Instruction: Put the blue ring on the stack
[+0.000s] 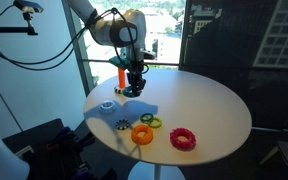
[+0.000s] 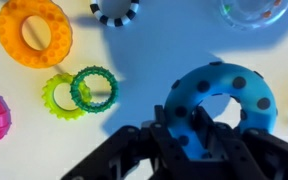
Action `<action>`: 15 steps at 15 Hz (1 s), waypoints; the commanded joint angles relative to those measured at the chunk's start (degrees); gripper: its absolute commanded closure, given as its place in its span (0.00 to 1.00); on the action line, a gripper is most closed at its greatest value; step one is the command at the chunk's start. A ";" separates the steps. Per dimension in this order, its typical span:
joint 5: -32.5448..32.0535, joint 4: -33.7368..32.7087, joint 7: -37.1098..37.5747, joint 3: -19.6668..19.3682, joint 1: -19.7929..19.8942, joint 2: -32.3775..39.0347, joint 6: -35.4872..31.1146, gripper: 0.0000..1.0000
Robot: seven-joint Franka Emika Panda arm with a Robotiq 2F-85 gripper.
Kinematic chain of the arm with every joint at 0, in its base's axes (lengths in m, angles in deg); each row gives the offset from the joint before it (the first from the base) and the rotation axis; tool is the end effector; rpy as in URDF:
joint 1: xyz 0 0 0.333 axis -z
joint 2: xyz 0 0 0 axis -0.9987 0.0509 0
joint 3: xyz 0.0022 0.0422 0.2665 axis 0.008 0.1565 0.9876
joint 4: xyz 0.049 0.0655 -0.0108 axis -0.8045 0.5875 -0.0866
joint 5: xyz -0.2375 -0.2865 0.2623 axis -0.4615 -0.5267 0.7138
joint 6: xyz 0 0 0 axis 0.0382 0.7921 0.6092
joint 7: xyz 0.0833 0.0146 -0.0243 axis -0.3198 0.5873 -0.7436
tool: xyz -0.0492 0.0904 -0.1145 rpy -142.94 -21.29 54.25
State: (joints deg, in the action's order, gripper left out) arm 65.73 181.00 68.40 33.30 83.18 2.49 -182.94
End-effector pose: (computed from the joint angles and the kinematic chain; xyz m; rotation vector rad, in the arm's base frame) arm 0.5580 0.0341 0.1268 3.1049 -0.1663 -0.1026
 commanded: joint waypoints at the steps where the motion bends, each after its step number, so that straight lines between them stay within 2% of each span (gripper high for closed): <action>1: -0.16 -3.68 -0.23 1.32 -0.67 -3.07 6.77 0.89; 10: 1.86 -15.22 -2.37 4.68 -1.82 -4.41 17.34 0.89; 15: 2.36 -20.89 -3.00 6.37 -3.23 -2.94 20.09 0.89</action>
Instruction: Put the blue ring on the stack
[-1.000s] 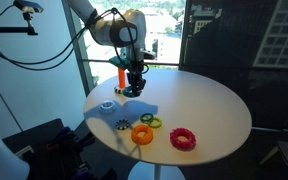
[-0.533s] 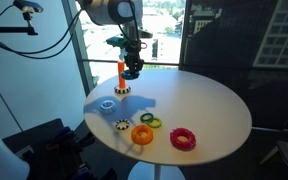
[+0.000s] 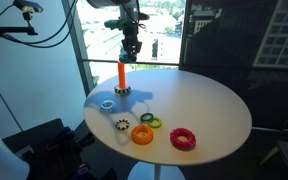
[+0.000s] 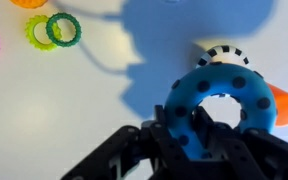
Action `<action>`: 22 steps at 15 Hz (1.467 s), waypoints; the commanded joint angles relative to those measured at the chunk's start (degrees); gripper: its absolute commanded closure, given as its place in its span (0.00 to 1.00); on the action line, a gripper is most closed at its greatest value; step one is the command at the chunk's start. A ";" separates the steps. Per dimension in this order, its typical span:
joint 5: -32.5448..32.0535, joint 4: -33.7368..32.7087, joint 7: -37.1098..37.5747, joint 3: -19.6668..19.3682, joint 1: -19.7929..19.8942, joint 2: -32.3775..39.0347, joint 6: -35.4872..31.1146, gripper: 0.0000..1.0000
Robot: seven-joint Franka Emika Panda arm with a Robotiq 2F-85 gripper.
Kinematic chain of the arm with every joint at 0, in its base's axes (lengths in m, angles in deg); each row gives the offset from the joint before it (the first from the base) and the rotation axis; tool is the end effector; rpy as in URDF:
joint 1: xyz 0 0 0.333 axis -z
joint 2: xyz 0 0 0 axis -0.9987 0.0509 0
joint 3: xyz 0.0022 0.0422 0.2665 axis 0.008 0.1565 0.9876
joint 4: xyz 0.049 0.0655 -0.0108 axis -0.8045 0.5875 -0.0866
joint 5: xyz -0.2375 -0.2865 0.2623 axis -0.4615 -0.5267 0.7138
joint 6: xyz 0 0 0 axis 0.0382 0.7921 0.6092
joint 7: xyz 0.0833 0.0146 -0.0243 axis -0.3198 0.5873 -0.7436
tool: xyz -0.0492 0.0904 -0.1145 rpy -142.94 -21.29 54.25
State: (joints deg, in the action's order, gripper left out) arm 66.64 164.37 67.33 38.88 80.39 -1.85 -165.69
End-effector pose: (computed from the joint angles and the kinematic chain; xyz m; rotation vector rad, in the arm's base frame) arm 0.6189 0.1303 0.2857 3.1381 0.0642 -0.0052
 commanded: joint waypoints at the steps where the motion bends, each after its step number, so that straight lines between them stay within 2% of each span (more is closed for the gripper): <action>1: 1.66 -5.16 -2.14 1.14 -0.75 1.83 3.15 0.89; 11: 2.54 -10.83 -4.35 3.26 -3.15 7.04 5.58 0.89; 22: 0.43 -11.90 -3.37 3.16 -4.52 8.69 7.52 0.89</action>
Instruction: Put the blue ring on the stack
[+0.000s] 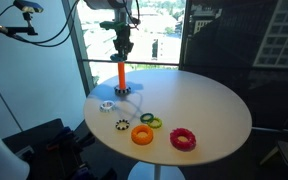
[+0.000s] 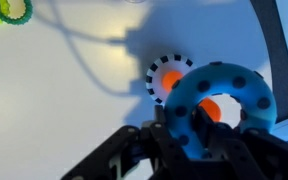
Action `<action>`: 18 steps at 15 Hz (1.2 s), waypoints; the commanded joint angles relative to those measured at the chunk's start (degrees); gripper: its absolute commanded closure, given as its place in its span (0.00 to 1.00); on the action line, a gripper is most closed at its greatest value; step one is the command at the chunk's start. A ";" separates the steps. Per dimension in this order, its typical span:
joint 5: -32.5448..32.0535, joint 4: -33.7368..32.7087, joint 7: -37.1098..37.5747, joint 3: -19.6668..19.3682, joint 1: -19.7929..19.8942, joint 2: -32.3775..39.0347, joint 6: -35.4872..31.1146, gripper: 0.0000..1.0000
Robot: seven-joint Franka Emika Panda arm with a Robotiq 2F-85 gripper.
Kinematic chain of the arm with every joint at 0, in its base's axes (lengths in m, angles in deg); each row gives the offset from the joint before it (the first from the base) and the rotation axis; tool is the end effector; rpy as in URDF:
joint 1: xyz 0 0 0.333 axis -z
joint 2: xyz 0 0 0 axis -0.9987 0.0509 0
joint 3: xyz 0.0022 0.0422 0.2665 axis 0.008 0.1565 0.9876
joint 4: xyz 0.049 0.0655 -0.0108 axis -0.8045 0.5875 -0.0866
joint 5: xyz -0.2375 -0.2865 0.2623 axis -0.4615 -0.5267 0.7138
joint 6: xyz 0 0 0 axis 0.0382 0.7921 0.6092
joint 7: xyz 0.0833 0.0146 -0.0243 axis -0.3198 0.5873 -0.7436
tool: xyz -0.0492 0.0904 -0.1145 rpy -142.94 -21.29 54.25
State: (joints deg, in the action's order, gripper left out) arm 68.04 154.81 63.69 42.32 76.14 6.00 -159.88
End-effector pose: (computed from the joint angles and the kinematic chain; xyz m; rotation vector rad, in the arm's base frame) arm 0.6212 0.2222 0.2762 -3.0898 -0.3477 0.1273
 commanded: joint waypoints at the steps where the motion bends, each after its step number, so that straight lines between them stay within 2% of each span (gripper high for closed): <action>1: -1.23 -2.20 0.31 -0.32 -0.32 0.81 1.13 0.89; 18: -3.37 -2.03 0.06 -0.36 -0.51 1.88 0.17 0.89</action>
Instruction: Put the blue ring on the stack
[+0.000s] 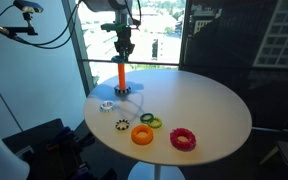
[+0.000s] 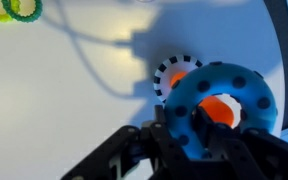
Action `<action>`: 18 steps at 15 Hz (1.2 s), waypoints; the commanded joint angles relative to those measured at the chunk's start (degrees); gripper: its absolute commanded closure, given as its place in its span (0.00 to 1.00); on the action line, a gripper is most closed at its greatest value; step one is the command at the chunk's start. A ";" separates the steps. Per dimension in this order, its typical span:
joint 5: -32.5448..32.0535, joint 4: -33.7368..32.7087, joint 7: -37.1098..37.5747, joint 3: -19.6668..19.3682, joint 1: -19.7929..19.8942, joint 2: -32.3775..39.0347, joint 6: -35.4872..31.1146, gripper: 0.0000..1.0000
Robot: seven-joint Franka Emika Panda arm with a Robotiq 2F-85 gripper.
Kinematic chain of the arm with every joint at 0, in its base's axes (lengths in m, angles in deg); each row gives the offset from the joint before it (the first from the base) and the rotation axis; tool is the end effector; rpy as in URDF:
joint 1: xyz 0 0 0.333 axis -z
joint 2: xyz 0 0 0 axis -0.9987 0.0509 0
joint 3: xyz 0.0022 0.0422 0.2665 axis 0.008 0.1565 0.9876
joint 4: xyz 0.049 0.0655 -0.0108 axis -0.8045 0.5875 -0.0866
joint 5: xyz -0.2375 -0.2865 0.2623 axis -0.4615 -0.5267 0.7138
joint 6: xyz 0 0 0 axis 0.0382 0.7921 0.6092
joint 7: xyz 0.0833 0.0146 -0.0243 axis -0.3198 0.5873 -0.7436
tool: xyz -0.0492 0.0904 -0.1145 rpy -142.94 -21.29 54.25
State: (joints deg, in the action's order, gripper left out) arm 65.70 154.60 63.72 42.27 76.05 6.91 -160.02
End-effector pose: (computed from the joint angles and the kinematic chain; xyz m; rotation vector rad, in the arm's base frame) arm 0.6229 0.2188 0.2677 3.1099 0.3780 -0.1302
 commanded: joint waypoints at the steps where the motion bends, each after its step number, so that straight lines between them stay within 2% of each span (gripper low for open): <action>1: -1.02 -1.79 0.00 -0.28 -0.45 1.08 0.27 0.89; 10: -1.72 -1.68 0.38 -0.40 -0.75 1.54 0.32 0.89; 11: -1.89 -1.63 0.54 -0.45 -0.78 1.54 0.27 0.84; 12: -2.08 -1.56 0.60 -0.45 -0.80 1.50 0.25 0.45; 15: -2.51 -1.29 0.87 -0.47 -0.85 1.23 0.00 0.27; 18: -2.46 -1.17 0.80 -0.41 -0.86 1.16 -0.11 0.03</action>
State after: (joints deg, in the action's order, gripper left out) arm 64.53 154.57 63.79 42.26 75.81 7.80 -160.20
